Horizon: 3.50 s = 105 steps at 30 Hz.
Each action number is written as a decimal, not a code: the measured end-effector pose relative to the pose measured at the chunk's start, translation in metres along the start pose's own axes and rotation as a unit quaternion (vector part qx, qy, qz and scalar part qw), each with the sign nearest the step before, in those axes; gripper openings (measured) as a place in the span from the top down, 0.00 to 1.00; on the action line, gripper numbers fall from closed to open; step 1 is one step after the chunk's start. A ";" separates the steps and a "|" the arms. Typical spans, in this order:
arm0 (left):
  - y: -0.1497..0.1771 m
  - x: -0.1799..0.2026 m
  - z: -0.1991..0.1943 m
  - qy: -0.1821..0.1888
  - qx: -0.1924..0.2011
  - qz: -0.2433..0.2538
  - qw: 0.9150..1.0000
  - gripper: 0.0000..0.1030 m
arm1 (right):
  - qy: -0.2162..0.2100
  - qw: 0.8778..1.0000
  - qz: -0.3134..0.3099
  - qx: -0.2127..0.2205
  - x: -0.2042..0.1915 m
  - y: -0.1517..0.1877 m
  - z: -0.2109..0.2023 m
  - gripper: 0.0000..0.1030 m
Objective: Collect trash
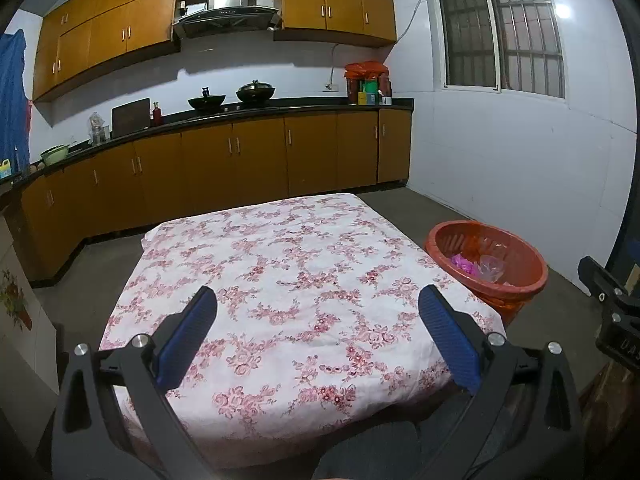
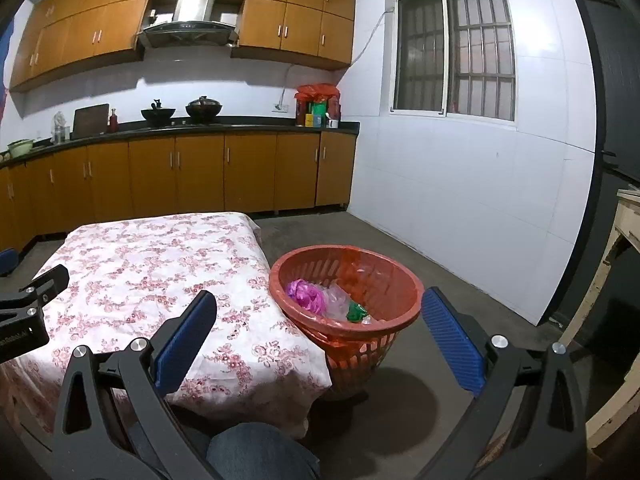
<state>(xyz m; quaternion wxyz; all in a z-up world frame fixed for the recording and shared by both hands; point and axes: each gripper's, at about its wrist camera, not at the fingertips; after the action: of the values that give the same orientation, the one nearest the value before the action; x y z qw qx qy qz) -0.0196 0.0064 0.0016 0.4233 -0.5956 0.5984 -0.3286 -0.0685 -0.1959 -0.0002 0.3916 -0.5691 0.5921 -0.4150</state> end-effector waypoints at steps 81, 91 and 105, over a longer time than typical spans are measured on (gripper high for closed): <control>0.003 -0.002 0.002 0.004 -0.015 -0.005 1.000 0.04 | 0.000 1.000 0.015 -0.018 0.005 0.004 0.002 0.02; 0.004 -0.001 0.001 0.004 -0.016 -0.004 1.000 0.04 | 0.001 1.000 0.015 -0.019 0.006 0.004 0.002 0.02; 0.005 -0.001 0.001 0.003 -0.016 -0.004 1.000 0.04 | 0.001 1.000 0.015 -0.019 0.007 0.004 0.002 0.02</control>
<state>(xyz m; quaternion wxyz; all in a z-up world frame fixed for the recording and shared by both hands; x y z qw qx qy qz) -0.0215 0.0083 -0.0032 0.4101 -0.6037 0.6027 -0.3227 -0.0684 -0.2027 -0.0047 0.3868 -0.5669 0.6086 -0.3983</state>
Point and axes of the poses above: each gripper's, at about its wrist camera, not at the fingertips, and z roughly the way its jaws point, x to its right, y to its underside, and after that the axes turned 11 degrees about -y, right-handed
